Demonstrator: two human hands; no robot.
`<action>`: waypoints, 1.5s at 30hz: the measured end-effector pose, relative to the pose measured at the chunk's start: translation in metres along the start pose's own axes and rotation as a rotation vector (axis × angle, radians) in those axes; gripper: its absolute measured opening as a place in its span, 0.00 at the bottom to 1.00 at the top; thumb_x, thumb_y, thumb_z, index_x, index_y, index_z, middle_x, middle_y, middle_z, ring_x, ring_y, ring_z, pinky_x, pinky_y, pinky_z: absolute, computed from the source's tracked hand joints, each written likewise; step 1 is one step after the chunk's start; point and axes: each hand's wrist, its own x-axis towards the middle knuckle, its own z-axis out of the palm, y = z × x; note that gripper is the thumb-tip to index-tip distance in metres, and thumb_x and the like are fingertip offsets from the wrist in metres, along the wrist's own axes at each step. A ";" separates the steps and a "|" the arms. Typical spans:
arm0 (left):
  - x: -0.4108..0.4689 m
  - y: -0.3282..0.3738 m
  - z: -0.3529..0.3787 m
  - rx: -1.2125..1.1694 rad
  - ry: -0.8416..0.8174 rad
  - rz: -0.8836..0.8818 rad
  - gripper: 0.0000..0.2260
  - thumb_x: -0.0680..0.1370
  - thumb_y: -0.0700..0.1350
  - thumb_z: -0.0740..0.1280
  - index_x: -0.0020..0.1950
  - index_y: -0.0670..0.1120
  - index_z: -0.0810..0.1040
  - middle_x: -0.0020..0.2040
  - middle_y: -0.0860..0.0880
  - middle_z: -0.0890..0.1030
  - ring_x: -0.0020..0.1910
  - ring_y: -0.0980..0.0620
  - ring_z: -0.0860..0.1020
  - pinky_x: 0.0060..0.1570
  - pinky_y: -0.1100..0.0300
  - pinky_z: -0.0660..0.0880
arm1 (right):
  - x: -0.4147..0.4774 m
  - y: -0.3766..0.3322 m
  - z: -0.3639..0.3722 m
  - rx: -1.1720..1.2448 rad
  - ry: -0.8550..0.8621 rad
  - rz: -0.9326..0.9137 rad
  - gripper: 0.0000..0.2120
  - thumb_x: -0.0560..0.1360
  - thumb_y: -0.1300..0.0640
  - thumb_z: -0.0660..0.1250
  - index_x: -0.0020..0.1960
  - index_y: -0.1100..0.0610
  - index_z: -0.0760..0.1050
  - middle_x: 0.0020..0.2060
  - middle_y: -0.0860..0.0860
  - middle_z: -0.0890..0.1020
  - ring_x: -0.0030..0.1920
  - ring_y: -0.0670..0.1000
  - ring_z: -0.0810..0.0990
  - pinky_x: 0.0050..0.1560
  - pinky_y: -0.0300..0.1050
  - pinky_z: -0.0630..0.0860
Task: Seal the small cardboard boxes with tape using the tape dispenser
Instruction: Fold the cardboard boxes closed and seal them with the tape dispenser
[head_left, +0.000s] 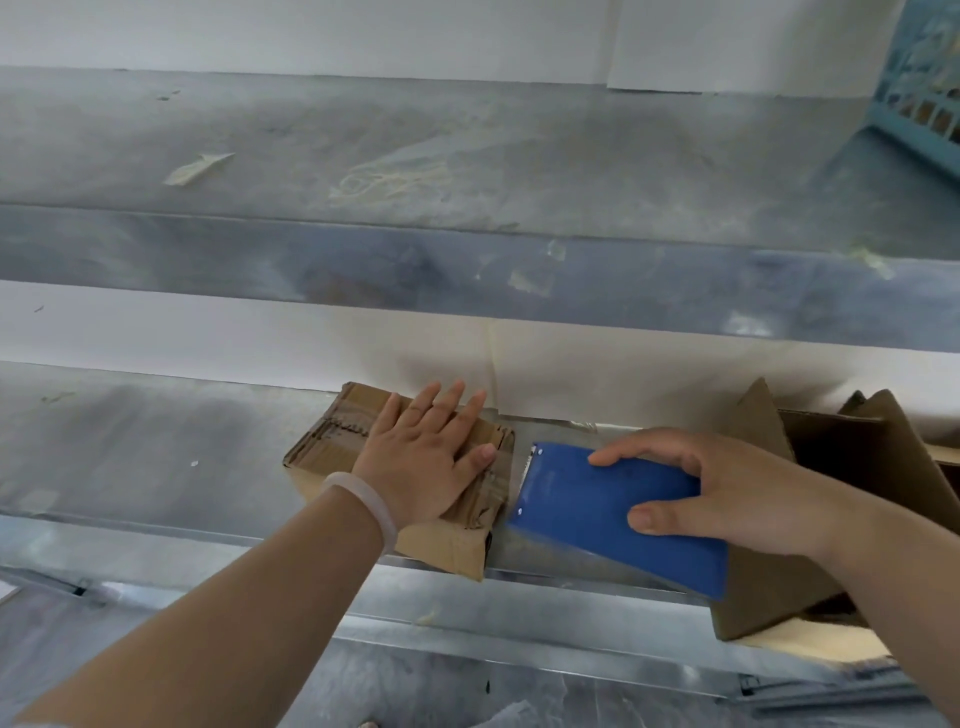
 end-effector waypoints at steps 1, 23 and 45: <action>0.000 0.000 0.000 -0.001 0.000 -0.001 0.31 0.76 0.67 0.35 0.77 0.60 0.37 0.79 0.56 0.40 0.77 0.54 0.38 0.75 0.45 0.41 | -0.002 -0.002 -0.003 0.001 -0.012 -0.002 0.20 0.71 0.48 0.74 0.54 0.26 0.73 0.55 0.26 0.76 0.54 0.34 0.78 0.56 0.38 0.77; -0.004 -0.004 -0.001 -0.020 -0.014 0.021 0.29 0.78 0.66 0.38 0.77 0.59 0.36 0.79 0.57 0.39 0.77 0.54 0.37 0.75 0.46 0.39 | -0.012 -0.016 -0.015 -0.014 -0.084 0.077 0.20 0.64 0.42 0.73 0.54 0.28 0.74 0.55 0.30 0.79 0.54 0.38 0.81 0.56 0.41 0.78; -0.002 0.000 -0.003 0.002 -0.020 0.000 0.28 0.79 0.65 0.39 0.77 0.59 0.36 0.79 0.56 0.40 0.77 0.52 0.38 0.75 0.47 0.37 | 0.027 -0.042 0.058 -0.324 0.230 0.133 0.19 0.70 0.42 0.72 0.60 0.38 0.74 0.48 0.36 0.73 0.46 0.40 0.76 0.44 0.34 0.75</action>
